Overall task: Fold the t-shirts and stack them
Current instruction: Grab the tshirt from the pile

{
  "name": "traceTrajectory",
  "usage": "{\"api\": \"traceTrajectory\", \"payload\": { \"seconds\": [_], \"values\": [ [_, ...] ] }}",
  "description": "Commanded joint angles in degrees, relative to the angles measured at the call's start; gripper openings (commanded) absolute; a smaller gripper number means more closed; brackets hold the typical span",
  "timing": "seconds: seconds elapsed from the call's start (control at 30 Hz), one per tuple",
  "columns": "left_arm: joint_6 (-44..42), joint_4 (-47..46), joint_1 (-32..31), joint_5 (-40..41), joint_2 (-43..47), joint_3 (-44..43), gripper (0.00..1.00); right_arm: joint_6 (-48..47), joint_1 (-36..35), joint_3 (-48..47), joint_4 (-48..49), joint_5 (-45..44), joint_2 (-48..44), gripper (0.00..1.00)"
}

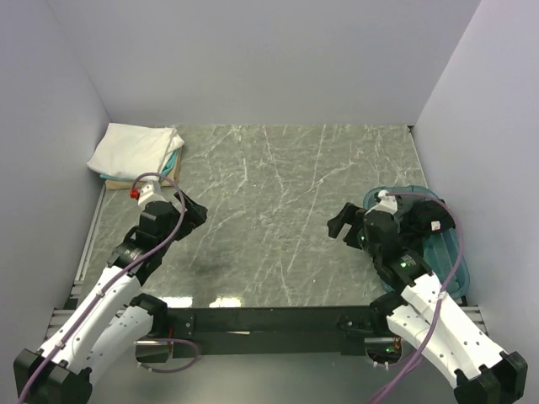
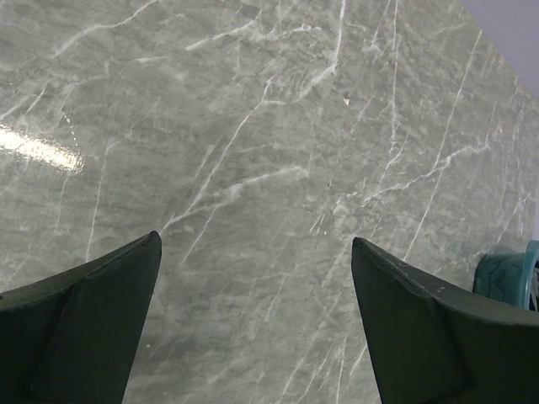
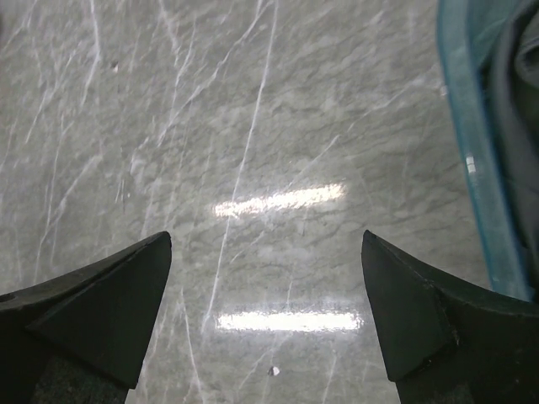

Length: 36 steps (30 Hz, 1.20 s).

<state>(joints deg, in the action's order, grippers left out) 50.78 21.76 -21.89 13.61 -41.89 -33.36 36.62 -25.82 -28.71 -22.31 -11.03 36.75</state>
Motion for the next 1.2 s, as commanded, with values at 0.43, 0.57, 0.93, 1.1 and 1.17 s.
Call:
{"api": "traceTrajectory", "payload": {
  "seconds": [0.43,0.57,0.93,1.1,1.17],
  "values": [
    [0.0,-2.6,-0.2,-2.5,-0.9,-1.4,0.99,6.4,9.8,-14.2,-17.0,-25.3,4.0,1.0],
    [-0.5,-4.0,-0.3,-2.9,-1.5,-0.8,0.99,2.3,20.6,-13.9,-14.7,-18.5,7.7,1.0],
    [-1.4,-4.1,-0.3,-3.2,-3.8,-1.7,0.99,-1.6,33.3,-13.5,0.2,-3.7,27.7,0.91],
    [-1.5,-5.5,-0.3,-4.0,-2.7,-0.2,0.99,-1.8,33.7,-14.8,3.4,-0.3,37.1,0.7],
    [-1.4,-5.0,-0.3,-3.7,-2.6,-0.2,0.99,-1.8,33.7,-15.4,3.0,0.3,38.7,0.5]
  ]
}}
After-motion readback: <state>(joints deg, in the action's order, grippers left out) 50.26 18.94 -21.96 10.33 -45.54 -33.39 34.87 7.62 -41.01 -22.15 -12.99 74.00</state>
